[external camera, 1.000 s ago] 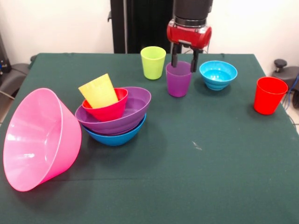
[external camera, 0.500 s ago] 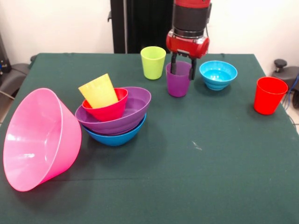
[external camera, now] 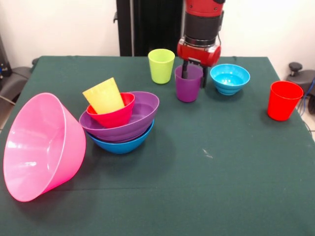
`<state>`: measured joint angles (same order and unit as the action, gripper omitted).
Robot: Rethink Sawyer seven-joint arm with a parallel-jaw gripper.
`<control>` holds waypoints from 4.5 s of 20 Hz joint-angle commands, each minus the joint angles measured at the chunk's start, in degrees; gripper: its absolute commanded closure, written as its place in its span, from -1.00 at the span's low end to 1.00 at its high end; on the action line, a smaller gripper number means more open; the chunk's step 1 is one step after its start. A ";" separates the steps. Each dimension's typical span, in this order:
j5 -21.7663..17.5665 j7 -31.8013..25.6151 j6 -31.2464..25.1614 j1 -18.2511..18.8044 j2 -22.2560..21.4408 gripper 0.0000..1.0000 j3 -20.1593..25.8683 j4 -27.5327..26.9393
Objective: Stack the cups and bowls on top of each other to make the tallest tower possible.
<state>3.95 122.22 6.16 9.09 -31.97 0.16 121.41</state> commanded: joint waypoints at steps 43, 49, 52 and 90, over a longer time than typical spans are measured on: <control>-0.42 0.01 -19.42 4.69 -19.11 1.00 -4.36 -1.67; -1.78 -2.20 -24.82 5.98 -21.46 1.00 -5.55 -6.14; -3.06 -3.57 -27.22 6.62 -22.28 1.00 -6.25 -8.64; -8.15 1.70 -26.17 12.71 -13.81 1.00 0.04 -12.79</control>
<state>-1.11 122.22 -20.71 23.31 -48.65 -5.05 102.72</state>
